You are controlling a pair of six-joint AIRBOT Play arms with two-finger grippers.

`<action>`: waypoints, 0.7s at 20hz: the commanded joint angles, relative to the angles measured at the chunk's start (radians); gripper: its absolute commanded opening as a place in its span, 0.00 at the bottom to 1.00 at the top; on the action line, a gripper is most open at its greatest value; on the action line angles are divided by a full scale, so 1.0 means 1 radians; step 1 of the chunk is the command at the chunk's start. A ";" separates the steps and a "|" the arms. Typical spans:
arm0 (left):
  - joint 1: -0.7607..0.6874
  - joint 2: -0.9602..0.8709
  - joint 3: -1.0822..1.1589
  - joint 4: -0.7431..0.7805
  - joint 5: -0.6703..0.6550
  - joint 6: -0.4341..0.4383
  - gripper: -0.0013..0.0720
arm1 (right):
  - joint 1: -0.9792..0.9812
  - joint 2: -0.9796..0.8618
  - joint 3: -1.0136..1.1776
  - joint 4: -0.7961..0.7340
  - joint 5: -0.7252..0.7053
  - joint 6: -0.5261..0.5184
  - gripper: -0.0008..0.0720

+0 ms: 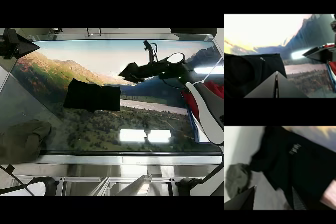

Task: Fold the shirts.

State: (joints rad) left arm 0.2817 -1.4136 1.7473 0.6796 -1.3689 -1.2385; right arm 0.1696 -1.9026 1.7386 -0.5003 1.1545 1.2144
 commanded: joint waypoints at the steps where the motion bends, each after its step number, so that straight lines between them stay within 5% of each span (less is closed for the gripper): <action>1: 0.001 0.001 0.000 -0.001 0.000 -0.001 0.03 | -0.013 -0.041 -0.006 -0.193 0.030 0.157 0.71; 3: 0.001 0.001 0.000 -0.001 -0.002 0.000 0.03 | 0.021 -0.074 -0.006 -0.193 0.008 0.177 0.96; 14: 0.001 0.001 0.000 0.000 -0.044 0.016 0.03 | 0.143 -0.208 -0.006 -0.113 -0.108 0.188 0.96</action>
State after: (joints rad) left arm 0.2817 -1.4136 1.7473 0.6792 -1.3998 -1.2331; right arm 0.2970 -2.0869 1.7336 -0.6304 1.0645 1.3987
